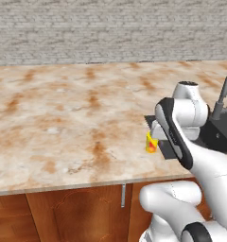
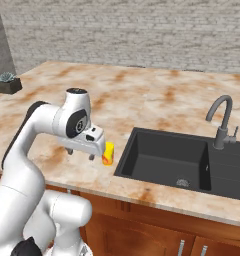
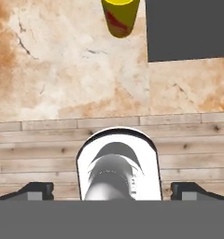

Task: Pick the cup and bowl from the counter and place them on the counter next to the sink.

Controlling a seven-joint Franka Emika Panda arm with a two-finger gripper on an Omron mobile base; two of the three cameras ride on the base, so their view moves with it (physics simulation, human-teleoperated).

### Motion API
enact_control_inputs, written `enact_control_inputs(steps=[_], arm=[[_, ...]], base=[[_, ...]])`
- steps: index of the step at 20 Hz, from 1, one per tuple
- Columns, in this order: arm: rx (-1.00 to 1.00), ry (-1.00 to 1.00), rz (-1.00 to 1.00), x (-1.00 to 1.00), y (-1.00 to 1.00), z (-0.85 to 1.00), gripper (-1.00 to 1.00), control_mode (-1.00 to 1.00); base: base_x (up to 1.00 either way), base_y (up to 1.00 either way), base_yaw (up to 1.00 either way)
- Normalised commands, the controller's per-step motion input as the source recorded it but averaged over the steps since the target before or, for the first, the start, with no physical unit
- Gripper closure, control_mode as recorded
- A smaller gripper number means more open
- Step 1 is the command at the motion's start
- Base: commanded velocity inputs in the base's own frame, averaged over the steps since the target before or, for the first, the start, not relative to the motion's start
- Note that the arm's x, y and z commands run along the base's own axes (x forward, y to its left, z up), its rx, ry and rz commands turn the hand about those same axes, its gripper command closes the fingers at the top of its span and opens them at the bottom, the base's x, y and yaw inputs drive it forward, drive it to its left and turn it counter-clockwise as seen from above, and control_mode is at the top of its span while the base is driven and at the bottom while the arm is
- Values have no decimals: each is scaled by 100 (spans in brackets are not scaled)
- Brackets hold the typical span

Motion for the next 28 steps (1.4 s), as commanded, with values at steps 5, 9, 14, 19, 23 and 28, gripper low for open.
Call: enact_control_inputs(steps=[5, 9, 14, 19, 23, 28], arm=[[5, -26, 4, -37, 3, -14, -100, -100], [0, -14, 2, -41, 1, 3, -100, -100], [0, -1, 1, -7, 0, 3, -100, -100], [0, 0, 0, 0, 0, 0, -100, -100], [0, 0, 0, 0, 0, 0, -100, 100], [0, 0, 0, 0, 0, 0, -100, 100]], base=[[0, 0, 0], [0, 0, 0], [0, 0, 0], [0, 0, 0], [-17, 1, 0], [-100, 21, 4]])
